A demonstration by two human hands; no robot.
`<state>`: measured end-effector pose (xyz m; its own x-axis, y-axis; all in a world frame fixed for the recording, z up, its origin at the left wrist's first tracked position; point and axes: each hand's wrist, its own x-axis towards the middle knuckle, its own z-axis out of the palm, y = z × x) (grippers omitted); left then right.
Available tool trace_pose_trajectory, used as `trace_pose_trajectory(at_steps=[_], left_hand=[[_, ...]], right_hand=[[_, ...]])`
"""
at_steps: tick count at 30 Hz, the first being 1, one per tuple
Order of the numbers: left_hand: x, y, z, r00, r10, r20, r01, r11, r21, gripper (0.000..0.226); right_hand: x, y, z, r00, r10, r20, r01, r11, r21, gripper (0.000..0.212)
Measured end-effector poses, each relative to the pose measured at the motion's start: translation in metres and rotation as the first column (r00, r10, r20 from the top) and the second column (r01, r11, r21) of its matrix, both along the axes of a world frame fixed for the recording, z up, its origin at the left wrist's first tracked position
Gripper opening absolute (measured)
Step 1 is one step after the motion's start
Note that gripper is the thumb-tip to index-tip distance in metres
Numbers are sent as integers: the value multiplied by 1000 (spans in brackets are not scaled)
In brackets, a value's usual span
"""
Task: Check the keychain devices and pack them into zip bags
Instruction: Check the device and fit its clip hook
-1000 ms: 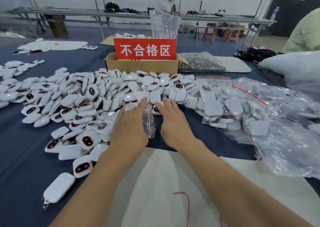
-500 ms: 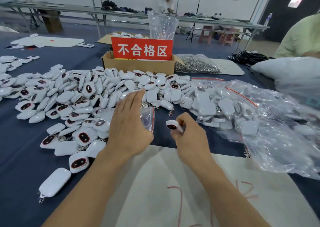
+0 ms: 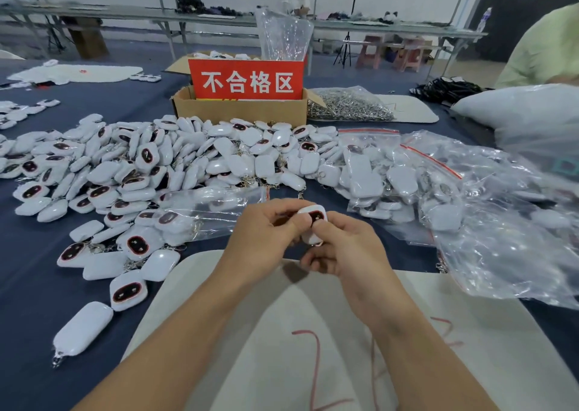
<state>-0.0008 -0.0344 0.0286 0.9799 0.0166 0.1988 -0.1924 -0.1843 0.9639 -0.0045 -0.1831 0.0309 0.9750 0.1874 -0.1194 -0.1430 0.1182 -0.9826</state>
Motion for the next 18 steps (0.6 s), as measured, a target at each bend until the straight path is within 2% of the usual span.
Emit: trace_pose_trajectory(at_steps=[3,7,11,18], left_hand=[[0,3,0,998,-63,23,63,998,10,38],[0,3,-1,996,-86,25,84,993,77,27],[0,4,-2,996,-85,28,81,989,123,27],[-1,0,-3,999,-42,-11,43,996,76,22]], right_hand=[[0,-1,0,999,-39,-13,39,999,15,20],[-1,-3,-2,997,-80,-16,79,997,-26,22],[-1,-2,-4,993,-115,-20,114,992,-51,22],[1,-5,-8,999,-47,-26,45,997,-59,17]])
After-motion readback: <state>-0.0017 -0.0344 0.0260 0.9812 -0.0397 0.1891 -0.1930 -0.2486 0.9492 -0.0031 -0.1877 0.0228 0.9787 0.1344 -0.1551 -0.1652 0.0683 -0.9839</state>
